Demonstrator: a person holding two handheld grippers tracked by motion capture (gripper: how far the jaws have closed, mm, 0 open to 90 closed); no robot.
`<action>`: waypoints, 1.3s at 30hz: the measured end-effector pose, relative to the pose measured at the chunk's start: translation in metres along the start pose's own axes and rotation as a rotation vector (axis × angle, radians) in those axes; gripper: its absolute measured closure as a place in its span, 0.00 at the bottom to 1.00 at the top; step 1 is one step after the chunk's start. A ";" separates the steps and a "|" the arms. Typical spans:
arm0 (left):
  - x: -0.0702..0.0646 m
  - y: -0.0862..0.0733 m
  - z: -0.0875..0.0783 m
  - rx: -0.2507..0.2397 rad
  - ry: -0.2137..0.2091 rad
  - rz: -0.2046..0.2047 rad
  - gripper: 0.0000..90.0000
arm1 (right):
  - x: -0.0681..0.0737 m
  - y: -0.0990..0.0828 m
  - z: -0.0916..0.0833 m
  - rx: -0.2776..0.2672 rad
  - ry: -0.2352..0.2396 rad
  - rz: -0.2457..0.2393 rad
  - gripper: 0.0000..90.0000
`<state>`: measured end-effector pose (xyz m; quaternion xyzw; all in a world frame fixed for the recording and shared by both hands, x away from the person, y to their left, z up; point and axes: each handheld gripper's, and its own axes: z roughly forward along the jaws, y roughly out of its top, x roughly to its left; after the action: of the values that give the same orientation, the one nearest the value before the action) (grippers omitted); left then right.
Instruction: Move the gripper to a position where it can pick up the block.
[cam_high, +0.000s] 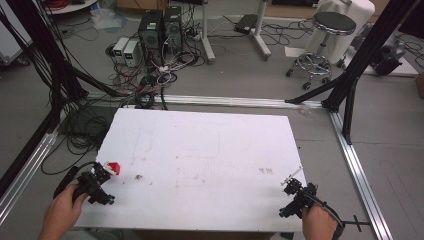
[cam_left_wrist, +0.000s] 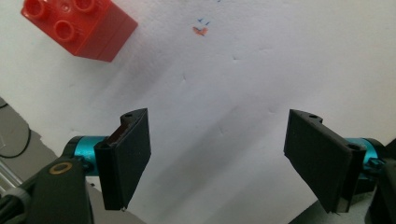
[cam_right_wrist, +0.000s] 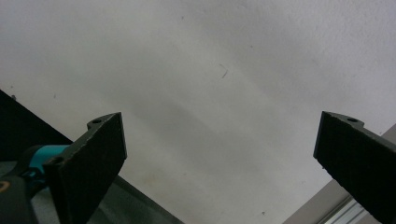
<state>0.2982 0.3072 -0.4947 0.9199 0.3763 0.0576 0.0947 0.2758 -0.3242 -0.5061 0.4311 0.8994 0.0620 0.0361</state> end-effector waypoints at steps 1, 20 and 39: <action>-0.001 0.000 0.000 0.001 -0.006 0.000 0.26 | 0.000 0.000 0.000 0.000 0.000 0.000 0.02; 0.000 0.001 -0.008 -0.024 -0.013 0.044 0.26 | -0.001 -0.003 -0.004 -0.021 0.007 0.019 0.02; 0.024 0.019 -0.018 0.025 -0.021 0.201 0.26 | -0.001 -0.002 -0.002 -0.026 0.008 0.008 0.02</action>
<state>0.3253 0.3129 -0.4726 0.9546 0.2818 0.0526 0.0810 0.2748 -0.3260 -0.5041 0.4339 0.8970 0.0757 0.0377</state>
